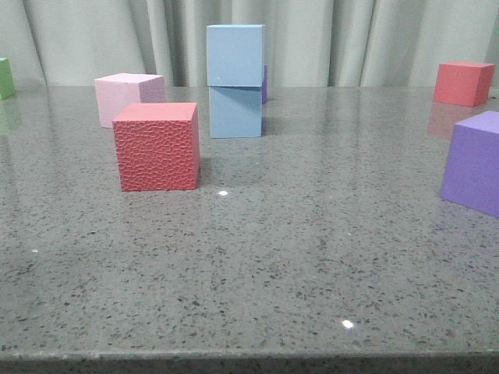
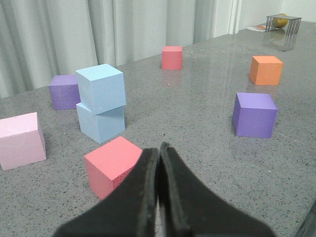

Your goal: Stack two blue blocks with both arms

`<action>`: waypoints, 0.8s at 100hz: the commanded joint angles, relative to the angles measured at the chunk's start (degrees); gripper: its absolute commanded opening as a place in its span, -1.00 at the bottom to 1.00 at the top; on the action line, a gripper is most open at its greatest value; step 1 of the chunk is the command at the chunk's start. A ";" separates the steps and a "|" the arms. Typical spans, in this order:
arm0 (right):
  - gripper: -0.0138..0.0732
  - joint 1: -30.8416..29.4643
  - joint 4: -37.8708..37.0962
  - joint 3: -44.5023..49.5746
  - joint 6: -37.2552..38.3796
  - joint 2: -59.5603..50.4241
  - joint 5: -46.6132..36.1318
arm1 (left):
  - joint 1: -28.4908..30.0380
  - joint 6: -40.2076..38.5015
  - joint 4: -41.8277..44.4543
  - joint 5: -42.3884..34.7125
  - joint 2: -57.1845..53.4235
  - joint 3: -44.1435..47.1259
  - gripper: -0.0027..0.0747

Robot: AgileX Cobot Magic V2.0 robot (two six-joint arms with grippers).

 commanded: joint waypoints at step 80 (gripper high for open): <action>-0.84 -0.22 -1.11 -1.19 -0.41 0.98 -4.72 | 25.85 18.87 -15.61 -10.79 -13.01 12.34 -0.98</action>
